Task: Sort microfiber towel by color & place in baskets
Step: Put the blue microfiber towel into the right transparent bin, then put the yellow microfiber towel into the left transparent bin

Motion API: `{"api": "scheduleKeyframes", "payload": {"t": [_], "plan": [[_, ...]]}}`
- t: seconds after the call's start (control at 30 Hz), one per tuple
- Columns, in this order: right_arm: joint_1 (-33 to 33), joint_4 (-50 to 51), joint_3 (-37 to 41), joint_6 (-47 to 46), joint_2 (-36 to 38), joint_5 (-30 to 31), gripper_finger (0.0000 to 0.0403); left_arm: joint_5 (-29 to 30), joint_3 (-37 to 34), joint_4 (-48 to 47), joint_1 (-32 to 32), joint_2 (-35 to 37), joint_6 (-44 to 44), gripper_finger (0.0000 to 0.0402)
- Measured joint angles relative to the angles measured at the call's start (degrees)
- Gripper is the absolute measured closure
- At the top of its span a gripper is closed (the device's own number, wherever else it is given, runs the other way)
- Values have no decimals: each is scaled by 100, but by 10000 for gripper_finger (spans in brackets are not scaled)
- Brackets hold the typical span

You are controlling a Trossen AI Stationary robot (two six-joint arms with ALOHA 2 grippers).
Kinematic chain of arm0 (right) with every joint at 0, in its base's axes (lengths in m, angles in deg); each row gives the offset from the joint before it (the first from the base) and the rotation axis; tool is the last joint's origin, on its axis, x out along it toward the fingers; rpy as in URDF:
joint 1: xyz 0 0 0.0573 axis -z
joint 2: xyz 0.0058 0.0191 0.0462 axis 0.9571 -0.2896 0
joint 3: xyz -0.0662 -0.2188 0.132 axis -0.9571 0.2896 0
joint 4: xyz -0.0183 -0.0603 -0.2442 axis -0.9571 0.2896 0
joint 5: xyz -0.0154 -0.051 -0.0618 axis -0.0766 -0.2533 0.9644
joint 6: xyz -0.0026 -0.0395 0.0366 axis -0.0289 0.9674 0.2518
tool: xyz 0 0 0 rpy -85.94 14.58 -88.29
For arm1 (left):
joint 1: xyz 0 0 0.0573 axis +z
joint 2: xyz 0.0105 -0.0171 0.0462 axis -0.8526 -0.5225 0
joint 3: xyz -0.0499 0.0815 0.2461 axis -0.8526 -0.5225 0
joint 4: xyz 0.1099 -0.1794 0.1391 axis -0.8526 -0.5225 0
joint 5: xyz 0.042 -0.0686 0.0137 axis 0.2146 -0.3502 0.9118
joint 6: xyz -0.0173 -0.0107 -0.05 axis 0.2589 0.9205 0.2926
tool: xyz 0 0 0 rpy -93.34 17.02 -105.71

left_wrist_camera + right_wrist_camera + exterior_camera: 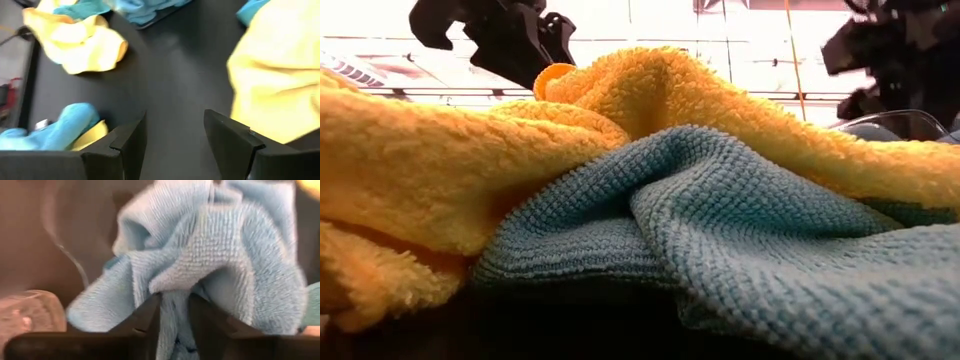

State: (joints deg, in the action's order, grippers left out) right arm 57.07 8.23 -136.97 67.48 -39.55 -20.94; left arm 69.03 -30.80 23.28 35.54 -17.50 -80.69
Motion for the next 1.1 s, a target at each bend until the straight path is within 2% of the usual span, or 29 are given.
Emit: {"api": "scheduleKeyframes", "payload": {"t": [0.23, 0.47, 0.7, 1.1], "plan": [[-2, 476, -823, 82, 2, 2, 245, -1195, 0, 498, -4, 0, -37, 200], [-8, 661, -1377, 224, 2, 15, 212, -2230, 0, 1003, -6, -51, 11, 200], [-20, 628, -1706, 358, 2, 16, 192, -2288, -2, 1077, -158, -307, 9, 200], [-122, 22, -1748, 608, 131, 9, 179, -2454, 0, 1857, -384, -922, 55, 200]]}}
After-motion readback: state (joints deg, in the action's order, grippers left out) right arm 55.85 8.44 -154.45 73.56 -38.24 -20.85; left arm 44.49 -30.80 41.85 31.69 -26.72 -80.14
